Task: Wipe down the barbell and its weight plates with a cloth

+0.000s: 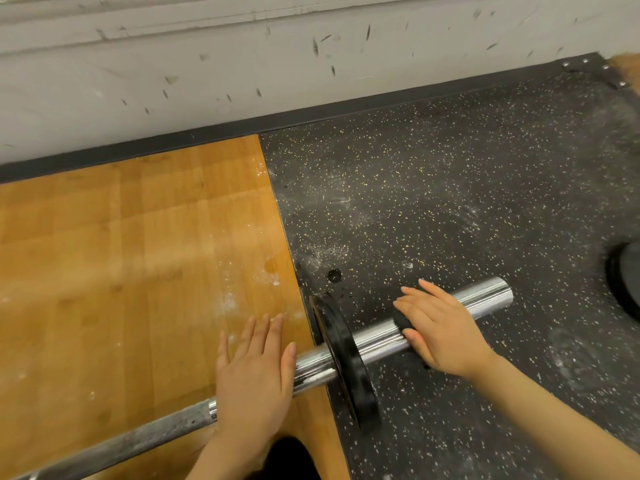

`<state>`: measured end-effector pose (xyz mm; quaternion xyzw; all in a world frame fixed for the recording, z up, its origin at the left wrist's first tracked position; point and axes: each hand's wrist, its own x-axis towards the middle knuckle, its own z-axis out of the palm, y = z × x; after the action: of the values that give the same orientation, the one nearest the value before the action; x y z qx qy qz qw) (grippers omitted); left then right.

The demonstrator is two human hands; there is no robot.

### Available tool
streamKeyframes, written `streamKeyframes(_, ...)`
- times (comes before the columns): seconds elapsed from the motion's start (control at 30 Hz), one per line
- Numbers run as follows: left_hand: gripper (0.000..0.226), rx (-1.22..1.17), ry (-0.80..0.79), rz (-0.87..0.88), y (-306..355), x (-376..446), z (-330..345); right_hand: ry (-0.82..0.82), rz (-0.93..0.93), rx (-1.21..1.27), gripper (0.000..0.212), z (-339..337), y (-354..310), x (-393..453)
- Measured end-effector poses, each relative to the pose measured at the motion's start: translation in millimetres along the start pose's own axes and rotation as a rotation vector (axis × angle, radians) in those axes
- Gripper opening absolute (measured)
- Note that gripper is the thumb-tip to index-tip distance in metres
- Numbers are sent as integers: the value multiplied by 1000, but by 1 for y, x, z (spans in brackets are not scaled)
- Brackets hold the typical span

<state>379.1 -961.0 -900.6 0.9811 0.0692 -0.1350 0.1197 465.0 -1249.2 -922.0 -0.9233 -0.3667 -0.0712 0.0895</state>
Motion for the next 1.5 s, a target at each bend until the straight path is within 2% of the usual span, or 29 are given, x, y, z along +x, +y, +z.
streamKeyframes(0.33, 69, -81, -22, 68, -5, 6, -4, 62, 21, -19, 63, 7, -1, 6)
streamKeyframes(0.53, 81, -161, 41, 19, -16, 9, -11, 88, 18, -25, 63, 9, 0, 11)
streamKeyframes(0.7, 86, -127, 19, 28, -21, 7, -21, 109, 30, -35, 62, 9, -1, 13)
streamKeyframes(0.83, 68, -50, -66, 113, -12, -15, -12, 103, 68, -25, 63, 8, -2, 19)
streamKeyframes(1.07, 57, 41, 13, 240, -23, 2, -1, 160, 154, 108, 59, 8, -1, 28)
streamKeyframes(1.2, 59, 40, 12, 218, -26, 13, -5, 253, 252, 171, 55, 3, 6, 33)
streamKeyframes(1.3, 67, 33, 48, 199, -27, 24, -11, 203, 274, 122, 54, -1, 13, 43)
streamKeyframes(1.4, 70, -6, 71, 180, -29, 35, -17, 109, 227, 5, 46, -1, 10, 53)
streamKeyframes(1.5, 74, -3, 98, 168, -31, 48, -24, -12, 238, 1, 46, 6, -2, 61)
